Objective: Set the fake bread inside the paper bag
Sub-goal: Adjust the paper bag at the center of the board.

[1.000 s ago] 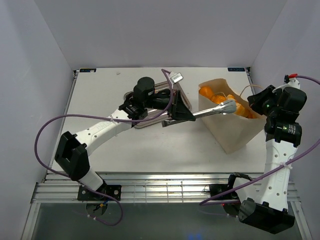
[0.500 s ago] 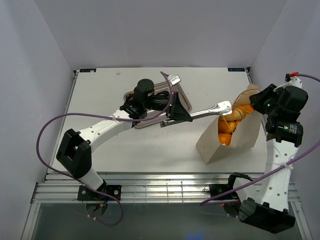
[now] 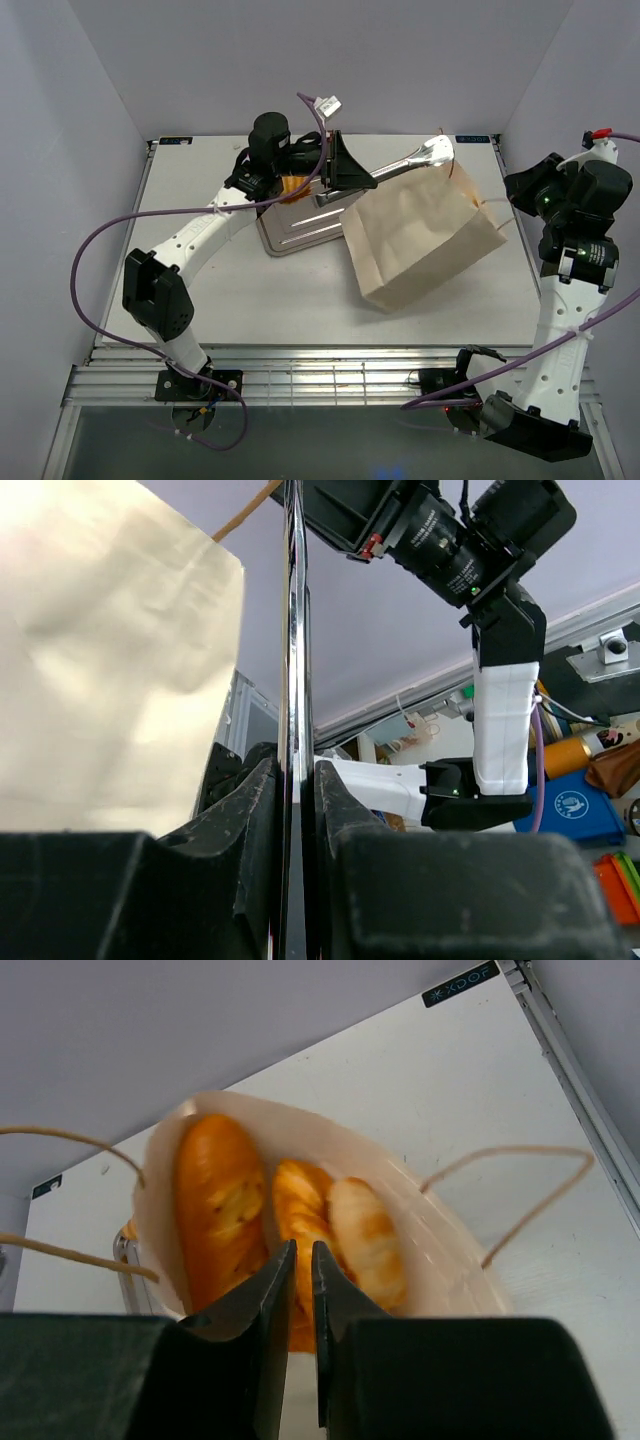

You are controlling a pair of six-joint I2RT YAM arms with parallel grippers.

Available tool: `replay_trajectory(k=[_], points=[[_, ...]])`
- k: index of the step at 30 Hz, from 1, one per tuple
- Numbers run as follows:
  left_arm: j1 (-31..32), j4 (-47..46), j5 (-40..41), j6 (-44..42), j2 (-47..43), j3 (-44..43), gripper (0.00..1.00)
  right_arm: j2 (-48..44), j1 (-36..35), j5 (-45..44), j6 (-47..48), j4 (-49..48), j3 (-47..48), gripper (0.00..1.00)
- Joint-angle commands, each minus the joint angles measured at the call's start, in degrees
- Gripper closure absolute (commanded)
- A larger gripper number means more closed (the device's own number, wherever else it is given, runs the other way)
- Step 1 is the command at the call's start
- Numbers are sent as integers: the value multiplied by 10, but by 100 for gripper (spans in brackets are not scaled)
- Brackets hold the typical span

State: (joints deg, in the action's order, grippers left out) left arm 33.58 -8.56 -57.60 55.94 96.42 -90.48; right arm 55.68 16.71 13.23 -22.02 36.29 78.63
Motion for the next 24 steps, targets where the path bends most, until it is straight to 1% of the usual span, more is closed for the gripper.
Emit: replay_trajectory(k=[1, 3, 7, 10, 13, 14, 17, 19, 20, 24], points=[[-4, -22, 2, -10, -4, 15, 100, -23, 0, 0, 11, -13, -44, 83], [-4, -30, 7, -14, -18, 55, 100, -33, -1, 2, 13, -18, -59, 83], [-4, -39, 7, -17, -44, 100, 100, -34, -1, 21, 9, -21, -62, 83], [-4, -38, 18, -26, -81, 127, 100, -37, -1, 26, 8, -25, -64, 83], [-5, -37, 21, -22, -99, 131, 100, -41, -1, 19, 12, -24, -73, 76], [-5, -36, 23, -21, -102, 130, 100, -42, -1, 12, 12, -22, -78, 68], [-5, -30, 37, -16, -106, 108, 100, -39, -1, -17, 17, -5, -102, 57], [-5, -25, 42, -14, -99, 94, 100, -35, -1, -35, 22, 11, -129, 54], [-5, -24, 43, -10, -95, 82, 100, -29, -1, -44, 24, 14, -145, 50], [-5, -24, 51, -6, -86, 68, 100, -7, -1, -37, 31, 34, -225, 43]])
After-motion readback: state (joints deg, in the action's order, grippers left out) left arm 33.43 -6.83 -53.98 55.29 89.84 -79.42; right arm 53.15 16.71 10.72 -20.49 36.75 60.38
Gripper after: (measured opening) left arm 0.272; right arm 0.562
